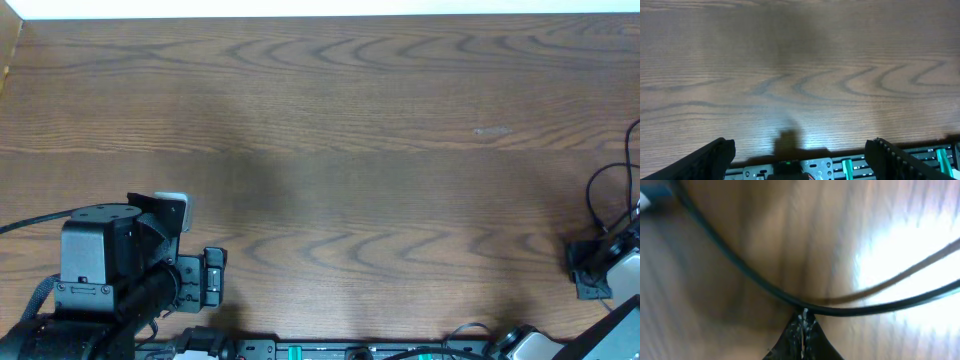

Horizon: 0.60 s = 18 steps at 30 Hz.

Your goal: Untangle cables

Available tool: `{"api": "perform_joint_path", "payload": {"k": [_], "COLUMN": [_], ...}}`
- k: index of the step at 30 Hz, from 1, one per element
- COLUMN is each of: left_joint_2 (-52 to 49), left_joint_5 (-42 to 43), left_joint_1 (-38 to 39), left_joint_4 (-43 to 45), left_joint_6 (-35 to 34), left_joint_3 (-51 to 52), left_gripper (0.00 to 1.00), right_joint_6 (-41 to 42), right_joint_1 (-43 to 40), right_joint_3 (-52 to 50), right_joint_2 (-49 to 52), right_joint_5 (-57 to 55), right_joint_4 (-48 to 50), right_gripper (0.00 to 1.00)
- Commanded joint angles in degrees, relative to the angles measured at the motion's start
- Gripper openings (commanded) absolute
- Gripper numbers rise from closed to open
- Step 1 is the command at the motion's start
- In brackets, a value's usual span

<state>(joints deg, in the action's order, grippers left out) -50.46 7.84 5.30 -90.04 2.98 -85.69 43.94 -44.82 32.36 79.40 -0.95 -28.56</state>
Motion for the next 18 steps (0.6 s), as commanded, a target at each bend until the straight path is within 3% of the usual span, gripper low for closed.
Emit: {"api": "perform_joint_path", "payload": {"k": [1, 14, 18], "left_joint_2": [0.0, 0.0, 0.0], "left_joint_5": [0.6, 0.7, 0.7], "left_joint_1": [-0.1, -0.1, -0.1], "left_joint_4": [-0.4, -0.3, -0.3], "left_joint_6": [-0.2, -0.7, -0.6], "left_joint_3": [0.3, 0.3, 0.2], "left_gripper": [0.88, 0.89, 0.89], "right_joint_6": [1.2, -0.3, -4.0], "right_joint_1": [-0.9, -1.5, -1.5], "right_joint_3": [-0.7, -0.7, -0.5], "right_joint_2": [0.4, 1.1, 2.6], "right_joint_5": [-2.5, -0.2, 8.6], "right_joint_4": [4.3, 19.0, 25.5], "right_gripper": [0.01, 0.02, 0.02]}}
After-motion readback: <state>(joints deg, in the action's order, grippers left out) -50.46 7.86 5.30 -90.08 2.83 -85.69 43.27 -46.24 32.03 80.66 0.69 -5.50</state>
